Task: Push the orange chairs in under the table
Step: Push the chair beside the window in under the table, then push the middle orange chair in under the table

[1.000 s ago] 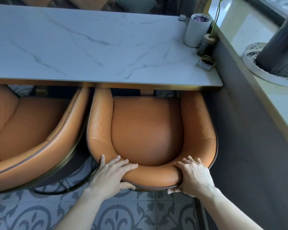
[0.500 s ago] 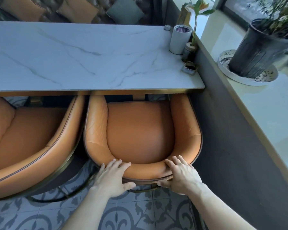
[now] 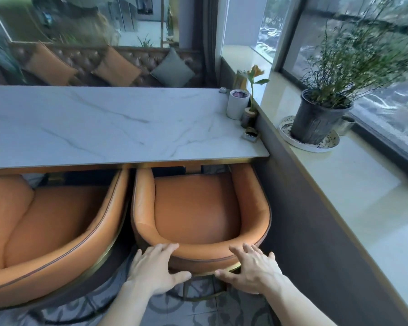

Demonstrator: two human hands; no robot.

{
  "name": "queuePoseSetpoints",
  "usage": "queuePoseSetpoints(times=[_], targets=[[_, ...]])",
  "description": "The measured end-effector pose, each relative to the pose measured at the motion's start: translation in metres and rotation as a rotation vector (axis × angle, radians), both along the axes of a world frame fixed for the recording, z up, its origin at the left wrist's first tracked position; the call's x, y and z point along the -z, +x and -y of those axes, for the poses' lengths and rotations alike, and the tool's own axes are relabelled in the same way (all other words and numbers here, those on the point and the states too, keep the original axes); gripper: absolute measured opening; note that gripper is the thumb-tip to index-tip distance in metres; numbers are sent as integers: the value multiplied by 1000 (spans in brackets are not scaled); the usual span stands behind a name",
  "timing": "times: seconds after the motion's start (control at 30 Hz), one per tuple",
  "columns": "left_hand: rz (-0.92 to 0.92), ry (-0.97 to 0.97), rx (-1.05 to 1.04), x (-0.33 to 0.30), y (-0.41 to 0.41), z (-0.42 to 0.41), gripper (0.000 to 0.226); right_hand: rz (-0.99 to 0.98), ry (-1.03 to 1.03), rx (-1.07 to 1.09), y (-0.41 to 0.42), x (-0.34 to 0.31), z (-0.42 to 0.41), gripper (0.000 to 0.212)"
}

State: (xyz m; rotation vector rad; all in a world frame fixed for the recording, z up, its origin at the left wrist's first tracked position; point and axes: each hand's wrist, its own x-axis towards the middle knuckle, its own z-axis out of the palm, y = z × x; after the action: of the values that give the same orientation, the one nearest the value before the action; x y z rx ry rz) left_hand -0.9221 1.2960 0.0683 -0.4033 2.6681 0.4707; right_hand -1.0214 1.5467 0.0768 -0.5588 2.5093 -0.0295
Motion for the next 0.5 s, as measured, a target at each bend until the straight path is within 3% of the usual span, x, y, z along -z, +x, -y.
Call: queuePoseSetpoints(times=[0.1,0.33,0.5], targets=[[-23,15,-4,-24,22,8,95,-39,-9,5,19,-25,9,129],[-102,-8,-25,-76,70,42,102,-95,-23,-22,60,-80,49,116],[-129,-37,-58,-100,104,78,107,-126,-40,-68,83,-104,81,124]])
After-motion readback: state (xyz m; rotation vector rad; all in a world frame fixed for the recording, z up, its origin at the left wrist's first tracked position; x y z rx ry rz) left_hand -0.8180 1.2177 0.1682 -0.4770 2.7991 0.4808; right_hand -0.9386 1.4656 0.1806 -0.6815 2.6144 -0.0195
